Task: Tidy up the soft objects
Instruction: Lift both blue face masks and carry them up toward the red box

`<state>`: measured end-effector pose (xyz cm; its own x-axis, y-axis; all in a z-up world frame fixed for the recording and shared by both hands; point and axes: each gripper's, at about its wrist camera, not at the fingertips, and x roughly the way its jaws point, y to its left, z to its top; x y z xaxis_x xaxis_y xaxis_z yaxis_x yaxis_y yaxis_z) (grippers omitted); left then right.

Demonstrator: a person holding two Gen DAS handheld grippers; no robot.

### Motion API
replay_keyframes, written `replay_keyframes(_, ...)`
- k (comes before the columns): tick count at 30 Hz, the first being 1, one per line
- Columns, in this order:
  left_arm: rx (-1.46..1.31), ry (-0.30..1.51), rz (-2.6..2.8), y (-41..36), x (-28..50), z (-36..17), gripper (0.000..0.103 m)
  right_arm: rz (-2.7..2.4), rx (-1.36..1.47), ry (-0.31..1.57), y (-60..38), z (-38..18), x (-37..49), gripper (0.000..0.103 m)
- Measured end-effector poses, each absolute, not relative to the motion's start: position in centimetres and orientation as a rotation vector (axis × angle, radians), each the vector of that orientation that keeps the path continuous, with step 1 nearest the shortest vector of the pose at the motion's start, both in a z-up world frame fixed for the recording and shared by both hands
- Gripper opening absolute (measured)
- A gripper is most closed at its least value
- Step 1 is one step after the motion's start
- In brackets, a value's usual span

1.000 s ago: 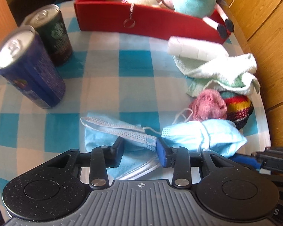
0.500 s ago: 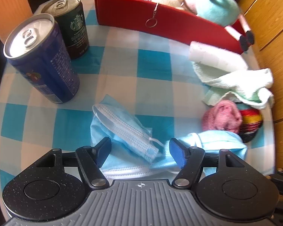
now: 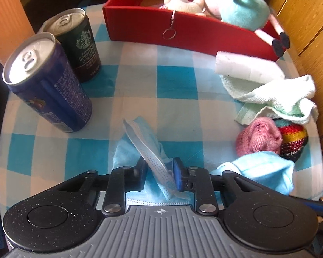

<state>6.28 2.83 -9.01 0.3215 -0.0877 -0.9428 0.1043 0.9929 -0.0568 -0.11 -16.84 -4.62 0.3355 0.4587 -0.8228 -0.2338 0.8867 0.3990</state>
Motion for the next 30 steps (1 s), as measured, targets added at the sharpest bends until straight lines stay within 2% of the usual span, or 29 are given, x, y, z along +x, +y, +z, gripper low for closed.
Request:
replay_keyframes(10, -0.031, 1.204, -0.102, 4.7, 6.4, -7.7, 0.022, 0.415, 0.309, 1.071, -19.2, -2.6, 0.7, 0.0)
replay_keyframes(15, -0.065, 1.182, -0.096, 5.9, 6.3, -6.7, 0.022, 0.454, 0.215, 1.09, -18.0, -3.3, 0.7, 0.0)
replay_keyframes(17, -0.082, 1.165, -0.097, 6.4, 6.2, -6.0, 0.022, 0.509, 0.105, 1.109, -16.2, -3.9, 0.7, 0.012)
replay_keyframes(18, -0.09, 1.157, -0.101, 6.7, 6.0, -5.6, 0.022, 0.521, 0.035, 1.094, -15.2, -4.0, 0.6, 0.027)
replay_keyframes(19, -0.096, 1.152, -0.106, 6.9, 5.8, -5.3, 0.022, 0.531, -0.032, 1.073, -14.4, -4.2, 0.4, 0.038)
replay_keyframes(21, -0.113, 1.141, -0.109, 7.5, 5.6, -4.9, 0.022, 0.545, -0.137, 1.034, -13.2, -4.4, 0.1, 0.047)
replay_keyframes(29, -0.219, 1.098, -0.15, 10.3, 4.9, -2.7, 0.023, 0.487, -0.205, 1.071, -12.1, -8.0, 1.8, 0.047)
replay_keyframes(30, -0.221, 1.096, -0.148, 10.3, 4.9, -2.7, 0.023, 0.475, -0.191, 1.086, -12.0, -8.3, 2.1, 0.042)
